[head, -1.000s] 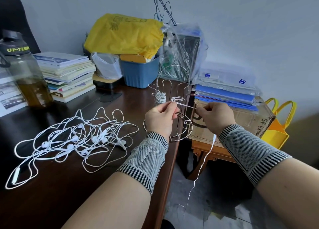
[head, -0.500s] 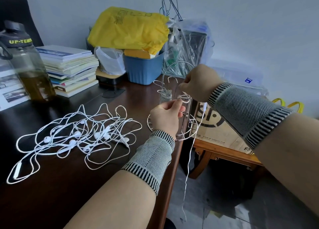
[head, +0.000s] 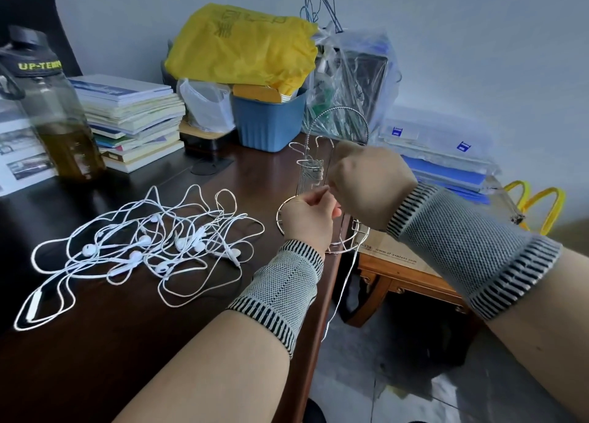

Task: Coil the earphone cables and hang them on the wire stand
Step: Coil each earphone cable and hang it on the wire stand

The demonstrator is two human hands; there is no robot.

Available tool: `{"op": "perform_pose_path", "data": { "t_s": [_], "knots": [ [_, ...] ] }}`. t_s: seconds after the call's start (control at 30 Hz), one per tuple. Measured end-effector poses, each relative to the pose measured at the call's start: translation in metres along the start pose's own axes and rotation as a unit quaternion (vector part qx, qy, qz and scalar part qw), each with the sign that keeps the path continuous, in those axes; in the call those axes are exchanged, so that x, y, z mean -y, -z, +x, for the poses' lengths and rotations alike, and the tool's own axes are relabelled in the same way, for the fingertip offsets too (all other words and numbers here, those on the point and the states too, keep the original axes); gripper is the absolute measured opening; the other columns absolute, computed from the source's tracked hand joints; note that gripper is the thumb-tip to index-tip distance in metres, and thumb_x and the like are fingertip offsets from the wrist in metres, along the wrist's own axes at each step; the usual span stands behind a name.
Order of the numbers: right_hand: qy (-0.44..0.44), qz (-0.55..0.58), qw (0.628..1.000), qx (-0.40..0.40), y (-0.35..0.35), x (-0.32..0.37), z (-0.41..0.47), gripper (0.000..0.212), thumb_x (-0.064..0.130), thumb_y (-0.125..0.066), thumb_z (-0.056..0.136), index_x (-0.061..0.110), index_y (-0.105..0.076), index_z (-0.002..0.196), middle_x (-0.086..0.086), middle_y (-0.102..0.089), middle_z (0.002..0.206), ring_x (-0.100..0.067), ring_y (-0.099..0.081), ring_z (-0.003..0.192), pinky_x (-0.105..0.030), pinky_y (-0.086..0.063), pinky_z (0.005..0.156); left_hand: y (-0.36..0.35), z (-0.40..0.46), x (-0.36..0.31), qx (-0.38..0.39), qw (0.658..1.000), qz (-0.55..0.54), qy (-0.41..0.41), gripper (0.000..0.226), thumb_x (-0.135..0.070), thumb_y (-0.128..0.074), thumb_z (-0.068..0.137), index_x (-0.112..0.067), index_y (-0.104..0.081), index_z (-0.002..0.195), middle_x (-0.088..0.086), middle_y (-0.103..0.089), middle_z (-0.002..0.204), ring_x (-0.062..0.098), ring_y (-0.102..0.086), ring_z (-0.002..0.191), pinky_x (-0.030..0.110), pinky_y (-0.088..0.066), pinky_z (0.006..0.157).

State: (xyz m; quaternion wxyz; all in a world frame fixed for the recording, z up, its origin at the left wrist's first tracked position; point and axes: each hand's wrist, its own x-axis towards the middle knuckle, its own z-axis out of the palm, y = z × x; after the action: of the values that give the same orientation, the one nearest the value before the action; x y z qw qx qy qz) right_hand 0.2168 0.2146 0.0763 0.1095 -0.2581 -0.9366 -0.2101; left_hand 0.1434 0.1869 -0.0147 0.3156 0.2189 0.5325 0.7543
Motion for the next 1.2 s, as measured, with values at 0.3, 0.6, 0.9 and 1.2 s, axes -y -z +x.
{"op": "perform_pose_path", "data": {
  "t_s": [0.3,0.6,0.9,1.2],
  "knots": [
    [-0.202,0.302,0.926,-0.101,-0.035,-0.026,-0.047,0.015,0.014,-0.061,0.09,0.012,-0.076,0.094,-0.001,-0.068,0.081,-0.011,-0.056,0.067,-0.026,-0.047,0.068,0.004,-0.001,0.001,-0.01,0.999,0.038,-0.03,0.012,-0.015,-0.068,0.089,-0.024,-0.072,0.082,-0.005,-0.067,0.062,0.005,-0.05,0.048,0.021,-0.04,0.05],
    [-0.363,0.494,0.79,0.023,-0.056,-0.053,-0.056,0.025,0.031,-0.072,0.083,0.007,-0.07,0.076,-0.003,-0.063,0.062,-0.013,-0.053,0.054,-0.029,-0.05,0.058,-0.001,-0.005,-0.004,-0.019,0.996,0.074,-0.043,0.008,-0.027,-0.076,0.082,-0.025,-0.073,0.074,-0.016,-0.053,0.044,0.002,-0.039,0.038,0.018,-0.034,0.047],
    [-0.434,0.626,0.647,0.04,-0.044,-0.086,-0.068,0.013,0.011,-0.068,0.085,-0.002,-0.067,0.088,-0.007,-0.057,0.066,-0.009,-0.041,0.049,-0.02,-0.037,0.045,0.001,-0.003,-0.006,-0.038,0.997,0.057,-0.048,0.006,-0.024,-0.077,0.081,-0.021,-0.074,0.077,-0.011,-0.068,0.062,-0.004,-0.057,0.051,0.01,-0.046,0.05],
    [-0.22,0.278,0.935,-0.014,0.013,-0.045,-0.009,0.013,0.023,-0.062,0.09,0.018,-0.075,0.091,0.009,-0.057,0.062,-0.002,-0.047,0.053,-0.015,-0.033,0.047,0.001,0.0,-0.001,-0.03,0.997,0.05,-0.043,0.009,-0.027,-0.079,0.08,-0.025,-0.072,0.075,-0.007,-0.073,0.073,0.005,-0.065,0.068,0.017,-0.051,0.064]
  ]
}}
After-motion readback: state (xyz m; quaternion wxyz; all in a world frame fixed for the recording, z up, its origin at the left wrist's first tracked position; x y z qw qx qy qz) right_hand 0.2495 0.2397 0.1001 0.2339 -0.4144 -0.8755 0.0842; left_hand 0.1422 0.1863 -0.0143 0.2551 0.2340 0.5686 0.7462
